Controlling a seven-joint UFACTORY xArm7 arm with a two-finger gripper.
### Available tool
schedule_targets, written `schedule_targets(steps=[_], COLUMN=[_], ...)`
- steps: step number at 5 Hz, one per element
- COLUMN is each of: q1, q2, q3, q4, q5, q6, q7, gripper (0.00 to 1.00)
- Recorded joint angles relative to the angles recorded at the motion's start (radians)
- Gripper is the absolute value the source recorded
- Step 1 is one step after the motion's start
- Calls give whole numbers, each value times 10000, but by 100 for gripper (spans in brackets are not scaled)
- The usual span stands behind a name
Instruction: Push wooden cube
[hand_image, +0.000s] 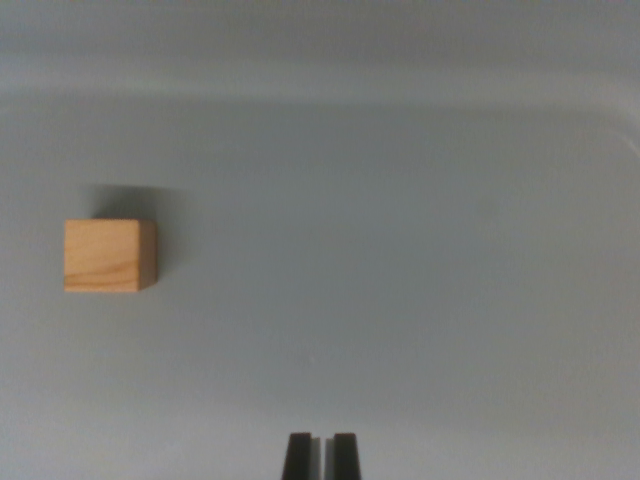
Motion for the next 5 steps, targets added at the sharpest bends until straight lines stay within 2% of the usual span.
schedule_targets(steps=[1, 2, 3, 4, 5], q1=[93, 93, 192, 192, 289], q2=[173, 173, 355, 355, 536], q3=[66, 66, 136, 136, 205], q4=[-276, -276, -568, -568, -857], q5=[-34, -34, -70, -70, -106], q6=[-411, -411, -846, -846, -1277], q7=[156, 156, 322, 322, 485], gripper=[0, 0, 0, 0, 0])
